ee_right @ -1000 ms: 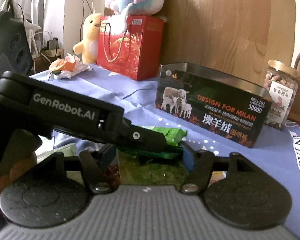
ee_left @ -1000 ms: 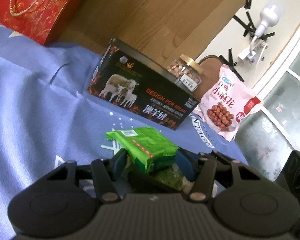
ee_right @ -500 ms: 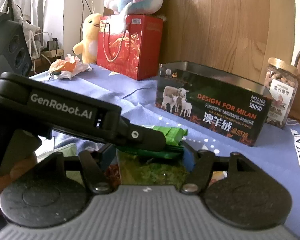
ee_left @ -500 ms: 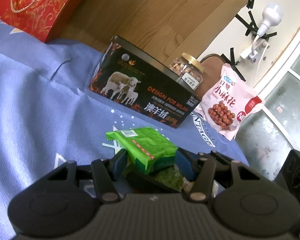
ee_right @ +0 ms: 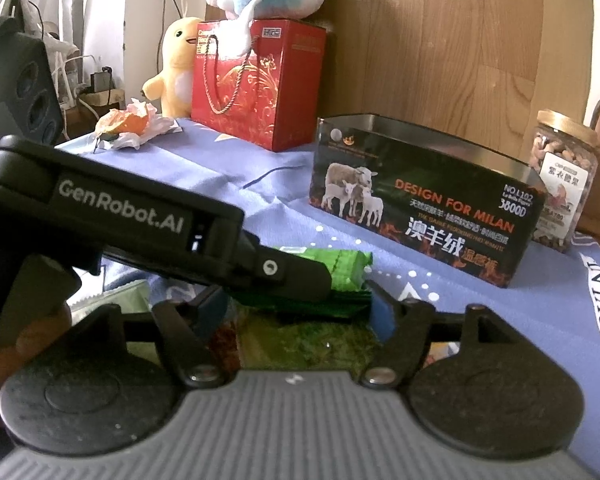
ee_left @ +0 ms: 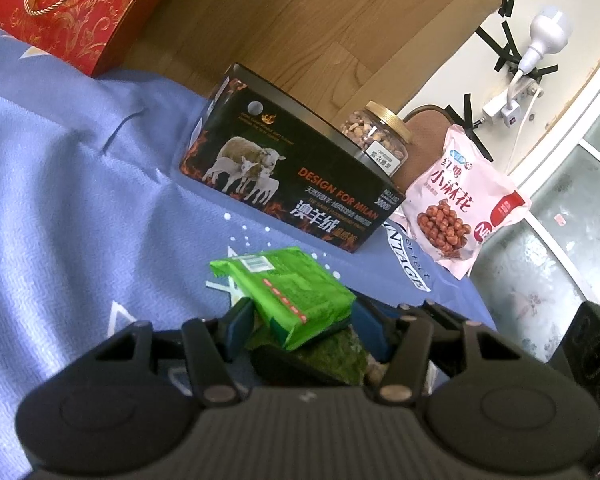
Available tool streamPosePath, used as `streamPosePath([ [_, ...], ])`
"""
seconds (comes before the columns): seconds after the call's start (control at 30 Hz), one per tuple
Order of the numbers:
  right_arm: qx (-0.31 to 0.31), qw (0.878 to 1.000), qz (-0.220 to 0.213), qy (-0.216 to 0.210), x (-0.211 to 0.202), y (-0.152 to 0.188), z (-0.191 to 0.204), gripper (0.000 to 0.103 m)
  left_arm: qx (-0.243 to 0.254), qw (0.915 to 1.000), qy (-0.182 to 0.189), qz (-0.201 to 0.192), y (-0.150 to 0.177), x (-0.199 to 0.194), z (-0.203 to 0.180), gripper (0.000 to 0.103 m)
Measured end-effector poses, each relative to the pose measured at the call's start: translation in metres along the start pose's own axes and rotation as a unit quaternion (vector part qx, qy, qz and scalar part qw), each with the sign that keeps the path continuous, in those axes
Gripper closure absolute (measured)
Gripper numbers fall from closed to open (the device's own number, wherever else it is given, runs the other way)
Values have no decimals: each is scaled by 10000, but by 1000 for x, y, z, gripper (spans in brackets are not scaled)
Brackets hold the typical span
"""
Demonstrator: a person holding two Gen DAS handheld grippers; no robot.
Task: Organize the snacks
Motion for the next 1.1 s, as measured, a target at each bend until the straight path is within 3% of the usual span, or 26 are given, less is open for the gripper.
streamPosePath([
  [0.23,13,10000,-12,10,-3,1,0,27,1,10000,10,-2,0,0,0,46],
  [0.5,-1,10000,-92,-2,-5,1,1,30,-49,10000,-3,-38,0,1,1,53],
  [0.7,-37,9996,-270,10,-11,-1,2,39,25,9999,-53,-137,-1,-2,-1,53],
  [1.1,-35,9969,-767,171,-29,-17,-3,42,71,9996,23,-257,-19,-9,-21,53],
])
Point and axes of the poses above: each gripper's, at about its wrist camera, not at the fingertips, and x roughly the way its jaws point, z to its left, y to its underside, the point moved 8 cm from there along x, roughly the way its jaws point, and after that the axes turned 2 degrees about z, right-handed, at the moved point
